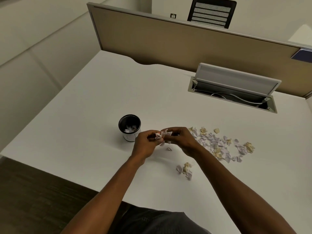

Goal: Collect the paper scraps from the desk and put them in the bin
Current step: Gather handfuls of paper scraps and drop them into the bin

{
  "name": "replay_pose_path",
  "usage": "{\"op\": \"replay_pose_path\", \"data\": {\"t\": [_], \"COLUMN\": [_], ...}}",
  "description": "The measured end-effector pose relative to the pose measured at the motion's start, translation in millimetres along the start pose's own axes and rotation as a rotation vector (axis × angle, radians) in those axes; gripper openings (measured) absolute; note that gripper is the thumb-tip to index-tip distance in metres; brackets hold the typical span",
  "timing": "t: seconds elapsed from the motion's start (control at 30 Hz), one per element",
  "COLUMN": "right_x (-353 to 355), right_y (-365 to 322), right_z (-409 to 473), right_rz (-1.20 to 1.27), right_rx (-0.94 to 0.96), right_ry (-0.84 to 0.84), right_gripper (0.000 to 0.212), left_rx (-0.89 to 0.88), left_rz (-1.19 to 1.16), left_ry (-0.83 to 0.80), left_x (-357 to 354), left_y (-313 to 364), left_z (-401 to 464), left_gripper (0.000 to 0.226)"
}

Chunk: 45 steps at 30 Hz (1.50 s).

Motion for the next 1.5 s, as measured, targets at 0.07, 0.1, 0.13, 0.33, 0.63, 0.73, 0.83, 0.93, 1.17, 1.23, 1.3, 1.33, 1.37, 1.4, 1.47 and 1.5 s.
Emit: {"op": "replay_pose_path", "data": {"t": [0.07,0.1,0.13,0.33,0.63,0.73,0.83,0.93,1.17,1.23,1.3,1.33,1.37,1.4,1.47,1.5], "right_x": [0,0,-1,-24,-76,-84,-87,-82,-85,-79,-70,-63,-55,-45,-24,-13], "right_y": [-14,-21,-28,-71,-102,-105,-108,-107,-96,-92,-86,-81,-74,-65,-42,-28], "right_z": [6,9,13,41,74,78,78,77,68,68,61,55,48,39,16,3], "right_rz": [0.022,0.035,0.048,0.074,-0.464,-0.71,-0.828,-0.863,-1.015,-0.978,-0.849,-0.772,-0.71,-0.676,-0.679,-0.696], "right_rx": [0.043,0.056,0.067,0.121,0.144,0.233,0.265,0.277,0.413,0.42,0.4,0.38,0.352,0.32,0.239,0.188], "right_ry": [-0.031,-0.048,-0.067,-0.133,0.046,0.079,0.014,-0.003,-0.03,0.012,0.12,0.184,0.252,0.318,0.414,0.441], "right_gripper": [0.02,0.02,0.021,0.022,0.029,0.039,0.048,0.044,0.037,0.037,0.032,0.03,0.028,0.025,0.019,0.018], "left_rx": [-0.031,-0.048,-0.069,-0.157,-0.127,-0.163,-0.202,-0.272,-0.345,-0.302,-0.332,-0.382,-0.449,-0.527,-0.684,-0.731], "left_rz": [-0.019,-0.028,-0.039,0.002,0.336,0.491,0.543,0.585,0.762,0.83,0.851,0.844,0.828,0.805,0.754,0.735], "left_ry": [0.003,0.007,0.013,0.093,0.207,0.226,0.224,0.212,0.152,0.118,0.126,0.142,0.158,0.166,0.132,0.087], "left_x": [5,8,12,50,103,103,101,98,101,101,100,98,95,89,71,59], "left_y": [15,22,29,63,75,70,68,63,39,35,34,34,34,33,28,23], "left_z": [1,1,2,9,25,27,27,23,4,3,2,1,-1,-4,-11,-16], "left_gripper": [0.027,0.027,0.027,0.025,0.035,0.042,0.05,0.039,0.027,0.027,0.031,0.033,0.034,0.034,0.032,0.032]}}
Point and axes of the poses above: each hand's wrist, its own z-axis towards the middle knuckle, its own x-axis out of the back of the hand, y = z × x, the point moved 1 cm from there along z, towards the middle knuckle, and after that the axes turned 14 degrees about -z, right-handed, at the moved point
